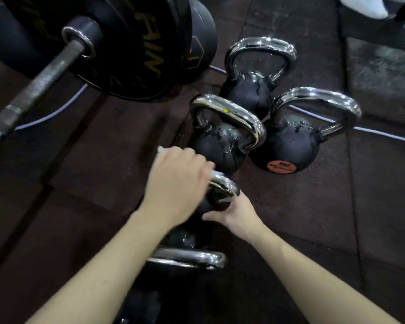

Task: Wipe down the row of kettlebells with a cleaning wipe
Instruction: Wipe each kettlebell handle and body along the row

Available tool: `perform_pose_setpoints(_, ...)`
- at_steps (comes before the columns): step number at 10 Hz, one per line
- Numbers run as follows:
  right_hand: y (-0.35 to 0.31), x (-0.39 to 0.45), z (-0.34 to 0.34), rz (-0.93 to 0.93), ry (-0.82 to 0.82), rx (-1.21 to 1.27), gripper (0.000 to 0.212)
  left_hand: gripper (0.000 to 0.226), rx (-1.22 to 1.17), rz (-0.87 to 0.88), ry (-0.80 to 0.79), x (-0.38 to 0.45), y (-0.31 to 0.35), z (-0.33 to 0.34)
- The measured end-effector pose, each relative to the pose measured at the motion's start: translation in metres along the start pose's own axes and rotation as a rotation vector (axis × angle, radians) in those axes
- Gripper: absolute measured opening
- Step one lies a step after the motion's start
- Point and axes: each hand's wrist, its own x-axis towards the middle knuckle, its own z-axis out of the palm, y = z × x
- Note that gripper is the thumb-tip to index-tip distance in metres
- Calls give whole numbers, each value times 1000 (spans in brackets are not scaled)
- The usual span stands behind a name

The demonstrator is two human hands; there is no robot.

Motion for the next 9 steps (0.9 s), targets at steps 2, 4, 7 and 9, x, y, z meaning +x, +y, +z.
perform_pose_setpoints(2, 3, 6, 3, 60, -46, 83, 110, 40, -327, -370, 98, 3, -17, 7)
perform_pose_setpoints(4, 12, 12, 0, 138, -117, 57, 66, 52, 54, -154, 125, 8, 48, 13)
perform_pose_setpoints(7, 23, 19, 2, 9, -194, 38, 126, 32, -301, -402, 42, 5, -17, -5)
perform_pose_setpoints(9, 32, 28, 5, -16, -171, -20, 129, 27, -189, -274, 112, 0, -2, -5)
